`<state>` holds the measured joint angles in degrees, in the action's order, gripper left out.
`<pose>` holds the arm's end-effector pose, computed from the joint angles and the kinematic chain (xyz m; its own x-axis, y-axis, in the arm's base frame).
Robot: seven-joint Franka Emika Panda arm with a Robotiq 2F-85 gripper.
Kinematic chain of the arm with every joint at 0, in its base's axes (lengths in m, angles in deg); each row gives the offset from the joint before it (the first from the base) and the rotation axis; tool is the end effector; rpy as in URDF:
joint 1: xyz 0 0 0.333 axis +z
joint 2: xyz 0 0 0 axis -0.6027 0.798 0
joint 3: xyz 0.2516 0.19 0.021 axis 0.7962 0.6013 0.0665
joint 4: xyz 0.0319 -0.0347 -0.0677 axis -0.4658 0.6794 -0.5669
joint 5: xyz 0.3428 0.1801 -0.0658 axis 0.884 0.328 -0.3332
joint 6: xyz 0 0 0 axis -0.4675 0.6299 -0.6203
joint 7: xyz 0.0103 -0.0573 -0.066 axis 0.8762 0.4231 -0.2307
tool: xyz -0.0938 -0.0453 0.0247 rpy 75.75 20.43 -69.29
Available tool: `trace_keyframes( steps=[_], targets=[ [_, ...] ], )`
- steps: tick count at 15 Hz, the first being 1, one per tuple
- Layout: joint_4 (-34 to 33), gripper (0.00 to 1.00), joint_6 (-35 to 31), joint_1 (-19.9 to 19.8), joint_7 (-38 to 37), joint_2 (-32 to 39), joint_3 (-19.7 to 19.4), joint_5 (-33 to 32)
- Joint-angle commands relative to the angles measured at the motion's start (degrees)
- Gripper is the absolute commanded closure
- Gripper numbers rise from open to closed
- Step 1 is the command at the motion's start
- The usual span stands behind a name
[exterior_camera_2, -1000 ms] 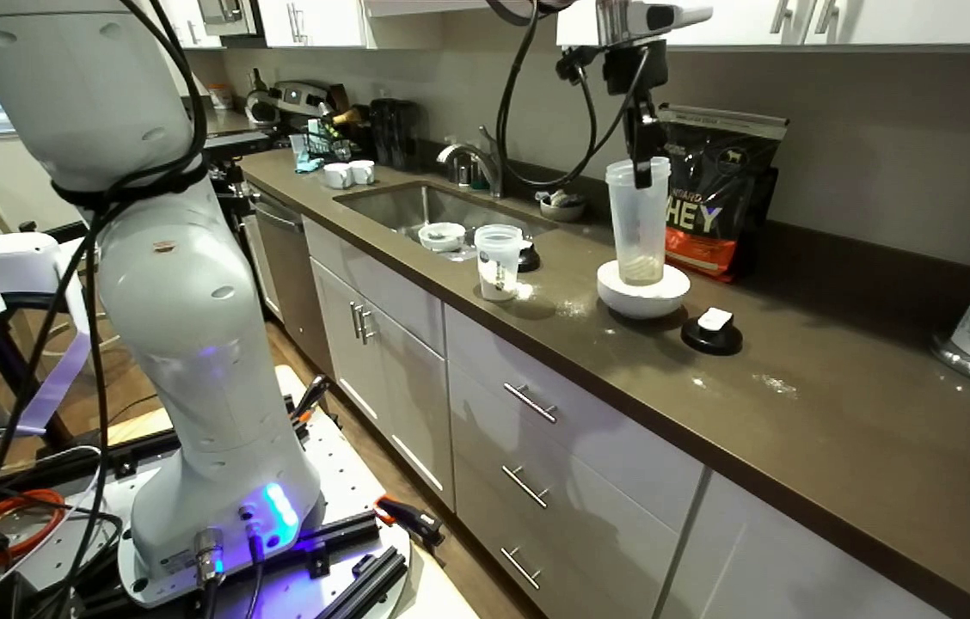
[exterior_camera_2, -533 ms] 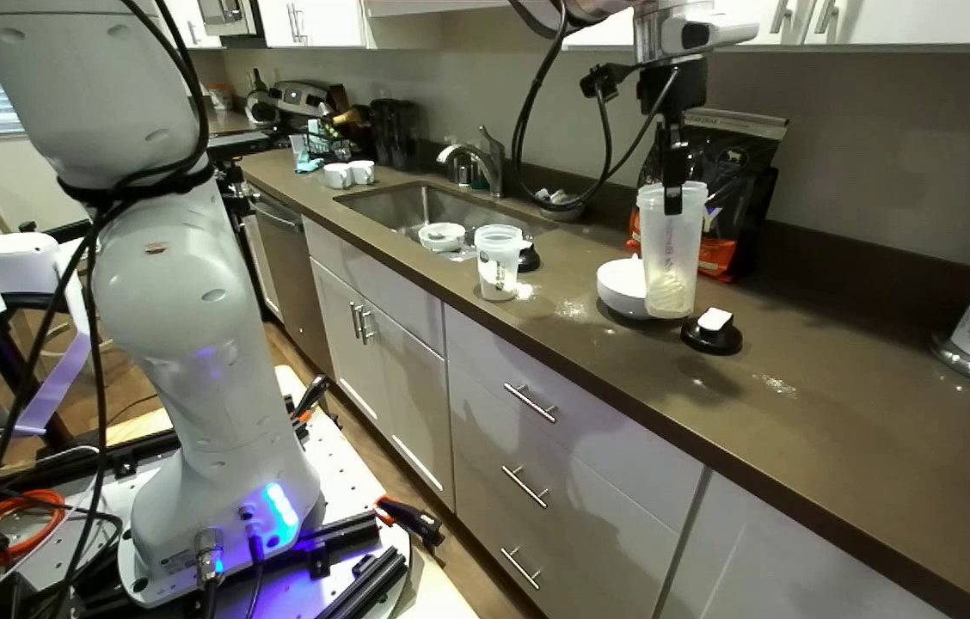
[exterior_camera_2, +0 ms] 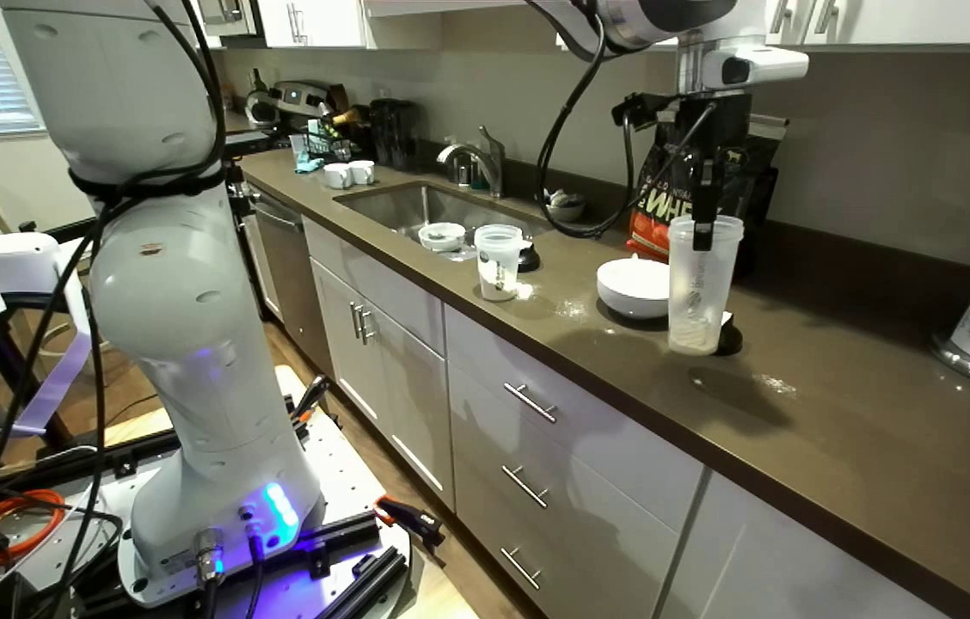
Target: Move the taller clear cup to the right
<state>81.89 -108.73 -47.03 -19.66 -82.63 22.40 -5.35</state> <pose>0.5340 -0.2258 0.4619 0.3898 -0.9081 0.1530 -0.9209 -0.3827 0.0744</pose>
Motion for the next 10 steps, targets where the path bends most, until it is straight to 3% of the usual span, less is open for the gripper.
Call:
trace_keyframes(
  steps=[1, 10],
  targets=[
    [-3.9, 0.96, 1.5, -1.2, -1.0, 3.7, -0.9, 4.0],
    [-6.6, 0.96, 1.3, -2.2, -0.5, 8.7, -3.2, 10.2]
  ],
)
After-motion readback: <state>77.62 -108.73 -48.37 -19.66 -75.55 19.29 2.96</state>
